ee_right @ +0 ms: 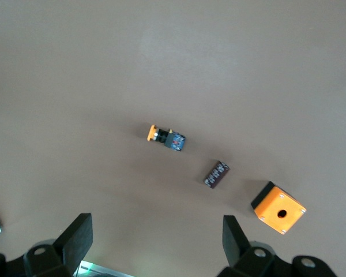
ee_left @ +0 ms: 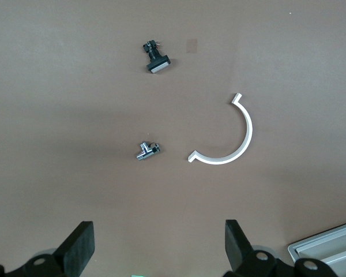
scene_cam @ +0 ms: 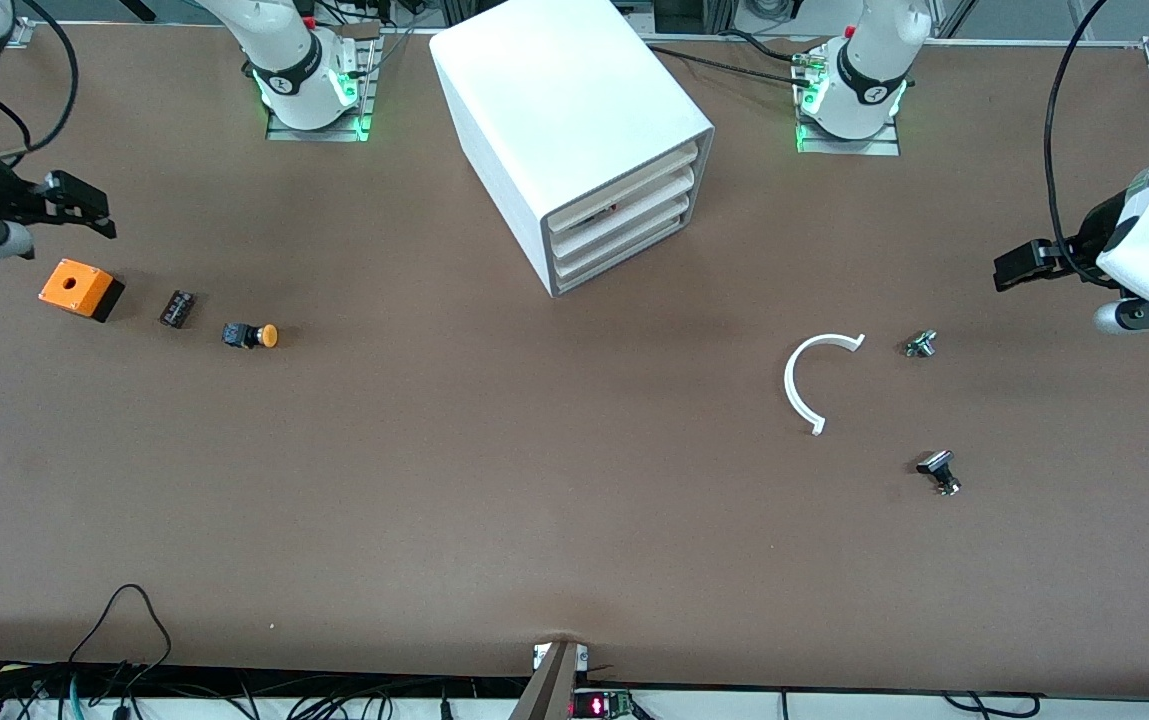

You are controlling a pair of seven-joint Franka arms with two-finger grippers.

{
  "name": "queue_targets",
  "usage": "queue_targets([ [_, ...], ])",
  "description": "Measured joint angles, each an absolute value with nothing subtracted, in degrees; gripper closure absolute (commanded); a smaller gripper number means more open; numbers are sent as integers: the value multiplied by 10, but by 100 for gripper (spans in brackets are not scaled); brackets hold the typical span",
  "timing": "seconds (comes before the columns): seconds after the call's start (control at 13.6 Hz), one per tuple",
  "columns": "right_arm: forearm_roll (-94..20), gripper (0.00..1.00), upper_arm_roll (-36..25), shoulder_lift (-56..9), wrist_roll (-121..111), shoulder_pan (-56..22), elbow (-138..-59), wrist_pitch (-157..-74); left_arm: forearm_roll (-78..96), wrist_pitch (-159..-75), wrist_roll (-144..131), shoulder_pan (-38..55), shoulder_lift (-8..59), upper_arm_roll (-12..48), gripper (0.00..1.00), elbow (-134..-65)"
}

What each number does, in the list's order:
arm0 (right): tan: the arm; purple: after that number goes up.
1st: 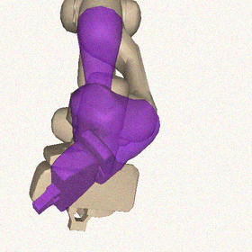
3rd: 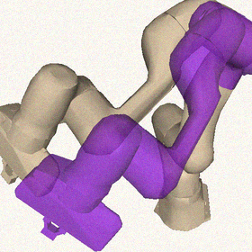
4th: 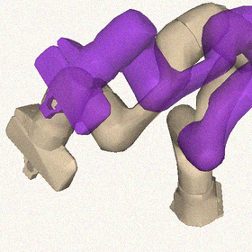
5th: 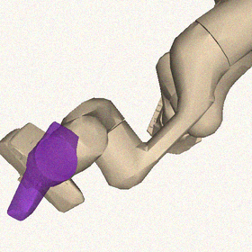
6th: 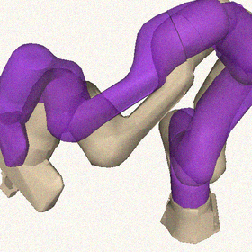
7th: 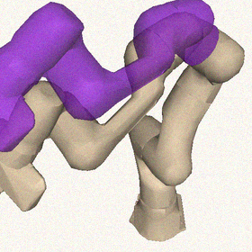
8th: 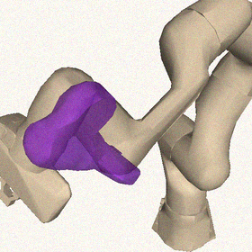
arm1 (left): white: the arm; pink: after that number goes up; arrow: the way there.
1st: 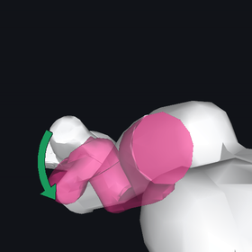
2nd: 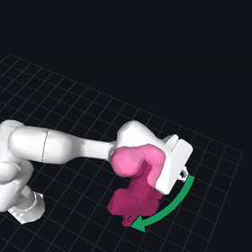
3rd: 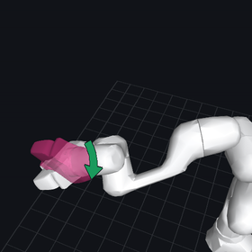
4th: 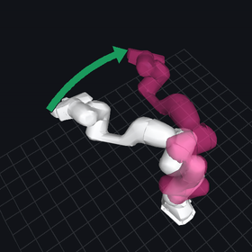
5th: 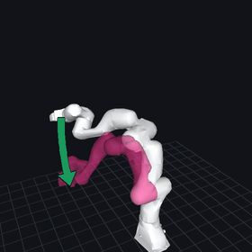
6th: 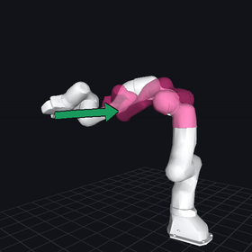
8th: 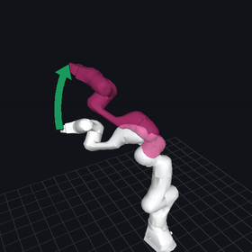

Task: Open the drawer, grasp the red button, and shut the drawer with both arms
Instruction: 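Move the left gripper to the drawer handle while the right gripper rises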

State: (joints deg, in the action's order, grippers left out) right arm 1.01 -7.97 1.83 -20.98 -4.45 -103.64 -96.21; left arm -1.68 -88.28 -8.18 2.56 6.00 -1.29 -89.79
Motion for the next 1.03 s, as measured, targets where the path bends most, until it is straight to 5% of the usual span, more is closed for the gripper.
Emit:
queue_targets([
  [0.66, 7, 0, -66, -16, -210, -56, -1006, -960, 0, -864, -83, 35, 83, 31, 0, -909],
  [1.03, 5, 0, -64, -19, -214, -62, -1006, -959, 92, -860, -84, 38, 109, 49, 0, -979],
])
